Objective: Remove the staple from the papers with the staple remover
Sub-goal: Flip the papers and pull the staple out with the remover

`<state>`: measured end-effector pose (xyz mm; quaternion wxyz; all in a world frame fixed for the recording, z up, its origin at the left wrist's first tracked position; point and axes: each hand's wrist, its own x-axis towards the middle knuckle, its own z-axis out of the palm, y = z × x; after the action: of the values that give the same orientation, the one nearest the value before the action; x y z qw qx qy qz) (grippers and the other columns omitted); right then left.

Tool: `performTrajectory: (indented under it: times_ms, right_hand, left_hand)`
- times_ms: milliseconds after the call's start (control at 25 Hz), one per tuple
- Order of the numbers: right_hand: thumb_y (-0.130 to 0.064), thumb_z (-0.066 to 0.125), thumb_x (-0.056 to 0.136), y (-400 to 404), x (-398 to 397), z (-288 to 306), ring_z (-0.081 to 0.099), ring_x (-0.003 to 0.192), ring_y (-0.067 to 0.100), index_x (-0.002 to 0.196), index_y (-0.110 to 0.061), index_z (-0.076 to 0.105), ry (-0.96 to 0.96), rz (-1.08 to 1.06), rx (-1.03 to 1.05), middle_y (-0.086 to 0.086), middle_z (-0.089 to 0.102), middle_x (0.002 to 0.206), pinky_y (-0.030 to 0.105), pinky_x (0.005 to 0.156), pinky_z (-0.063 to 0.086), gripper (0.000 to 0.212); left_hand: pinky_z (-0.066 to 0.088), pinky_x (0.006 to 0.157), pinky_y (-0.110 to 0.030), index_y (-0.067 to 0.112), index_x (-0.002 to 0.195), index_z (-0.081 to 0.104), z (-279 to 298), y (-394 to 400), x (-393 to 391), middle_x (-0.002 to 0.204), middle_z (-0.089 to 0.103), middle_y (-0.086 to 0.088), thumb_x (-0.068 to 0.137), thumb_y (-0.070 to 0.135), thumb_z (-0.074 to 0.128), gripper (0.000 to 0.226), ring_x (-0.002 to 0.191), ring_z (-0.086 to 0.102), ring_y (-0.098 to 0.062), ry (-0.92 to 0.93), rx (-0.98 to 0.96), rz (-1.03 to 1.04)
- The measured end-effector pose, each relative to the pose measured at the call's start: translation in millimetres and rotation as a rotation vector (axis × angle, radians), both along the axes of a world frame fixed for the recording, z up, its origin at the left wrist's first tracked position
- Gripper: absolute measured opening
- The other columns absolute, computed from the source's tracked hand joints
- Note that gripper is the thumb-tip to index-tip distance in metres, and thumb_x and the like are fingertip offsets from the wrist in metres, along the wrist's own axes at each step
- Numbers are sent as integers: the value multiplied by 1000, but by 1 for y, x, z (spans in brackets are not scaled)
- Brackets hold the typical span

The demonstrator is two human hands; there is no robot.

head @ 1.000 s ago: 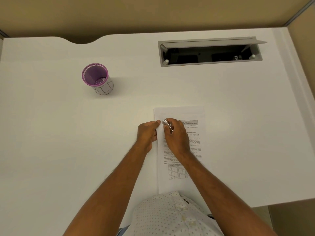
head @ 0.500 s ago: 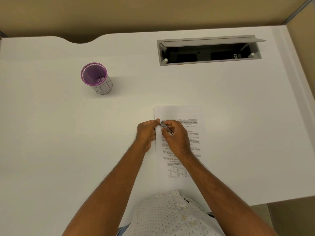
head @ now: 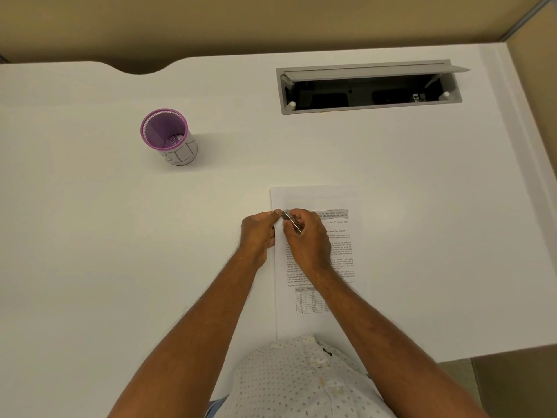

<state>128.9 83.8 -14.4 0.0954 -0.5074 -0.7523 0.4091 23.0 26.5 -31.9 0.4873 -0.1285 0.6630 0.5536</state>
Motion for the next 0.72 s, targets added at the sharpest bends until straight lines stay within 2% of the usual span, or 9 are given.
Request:
performTrajectory:
  times_ms: [200, 360, 440, 560, 720]
  right_hand:
    - [-31, 66, 98, -4, -2, -1, 63, 90, 9, 125, -22, 63, -15, -13, 44, -5, 64, 112, 32, 74, 58, 29]
    - [-33, 64, 99, -1, -4, -1, 64, 91, 12, 126, -23, 62, -39, -38, 39, -5, 63, 112, 35, 75, 59, 29]
    - [-34, 63, 99, 0, -5, -1, 64, 91, 12, 125, -23, 62, -53, -44, 35, -5, 62, 112, 35, 75, 59, 28]
    - [-39, 60, 101, 2, -5, -1, 62, 91, 10, 124, -25, 62, -57, -57, 13, -8, 61, 111, 32, 75, 57, 27]
    - [-48, 59, 99, 7, 0, 1, 65, 99, 8, 122, -28, 63, 29, -95, -146, -11, 66, 116, 34, 81, 59, 30]
  left_hand:
    - [61, 94, -49, 5, 116, 74, 2, 0, 1, 111, 78, -17, 97, 26, 71, 29, 105, 74, -35, 13, -6, -2]
    - [66, 70, -34, 14, 96, 77, 3, -2, 0, 93, 81, -10, 96, 24, 73, 10, 89, 77, -28, -9, 6, 1]
    - [65, 65, -31, 16, 92, 77, 4, -3, 0, 90, 81, -8, 96, 23, 72, 9, 84, 78, -25, -6, 5, -8]
    - [65, 66, -32, 16, 91, 76, 6, -2, 1, 91, 81, -8, 96, 23, 72, 9, 83, 78, -24, -4, 8, -6]
    - [66, 72, -35, 16, 92, 75, 8, -2, 2, 96, 81, -11, 96, 24, 72, 9, 86, 78, -26, -11, 4, 2]
